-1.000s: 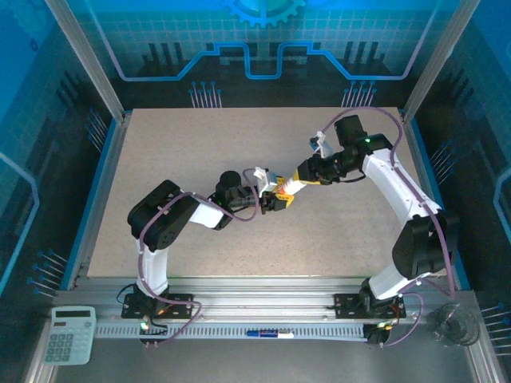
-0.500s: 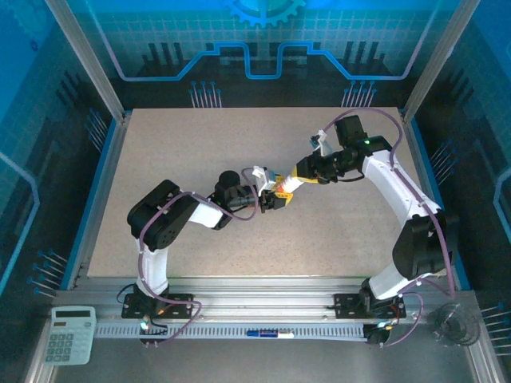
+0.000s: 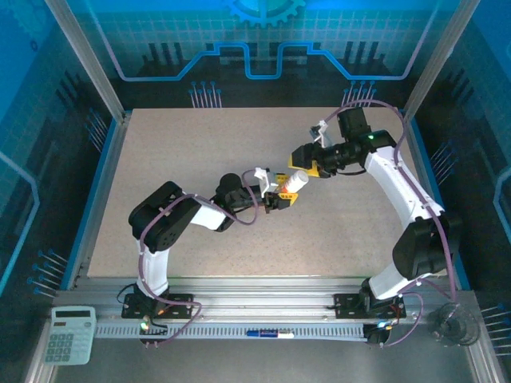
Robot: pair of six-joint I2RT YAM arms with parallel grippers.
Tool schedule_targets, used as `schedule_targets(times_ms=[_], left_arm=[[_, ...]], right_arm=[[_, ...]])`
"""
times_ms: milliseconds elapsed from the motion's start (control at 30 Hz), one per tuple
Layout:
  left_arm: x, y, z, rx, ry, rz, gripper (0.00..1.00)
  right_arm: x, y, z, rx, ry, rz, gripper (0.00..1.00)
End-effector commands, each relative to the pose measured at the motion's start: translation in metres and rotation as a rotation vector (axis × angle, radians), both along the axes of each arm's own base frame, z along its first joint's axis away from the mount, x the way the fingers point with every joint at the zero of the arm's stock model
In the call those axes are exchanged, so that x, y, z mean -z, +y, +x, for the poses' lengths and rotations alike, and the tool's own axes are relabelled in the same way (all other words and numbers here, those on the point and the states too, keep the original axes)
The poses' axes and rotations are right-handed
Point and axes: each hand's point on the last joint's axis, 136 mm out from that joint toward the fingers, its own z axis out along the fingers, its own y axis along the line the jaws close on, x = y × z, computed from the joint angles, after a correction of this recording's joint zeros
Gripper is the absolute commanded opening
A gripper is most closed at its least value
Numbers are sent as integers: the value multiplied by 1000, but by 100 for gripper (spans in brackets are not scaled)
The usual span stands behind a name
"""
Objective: Sort the pills into containers
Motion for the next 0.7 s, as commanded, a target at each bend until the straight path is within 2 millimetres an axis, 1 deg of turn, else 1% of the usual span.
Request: schedule_targets(times_ms=[0,100,233,333,467,533,667], left_arm=[[-32,0,0,1,-62,-67,0],[-36,0,0,-1,-49,-78,0],[-42,1,0,-3,-24,-96,0],[-50,2,3,-10,3,-120,0],[-64,3,5,-14,35,-156,0],[-73,3,5,-16,47,-179,0],[-88,4,6,-15,61,-212,0]], right_arm=[[-31,-7,2,11,-65,43,72],[-40,-19,5,46,-99,45,75],[-54,-43,13,141,-172,51,75],[-58,-58,19,200,-254,22,74],[-62,-67,20,236,-384,-14,74],[-67,-70,20,248,-455,-17,74],[-80,-68,15,236,-570,4,74]])
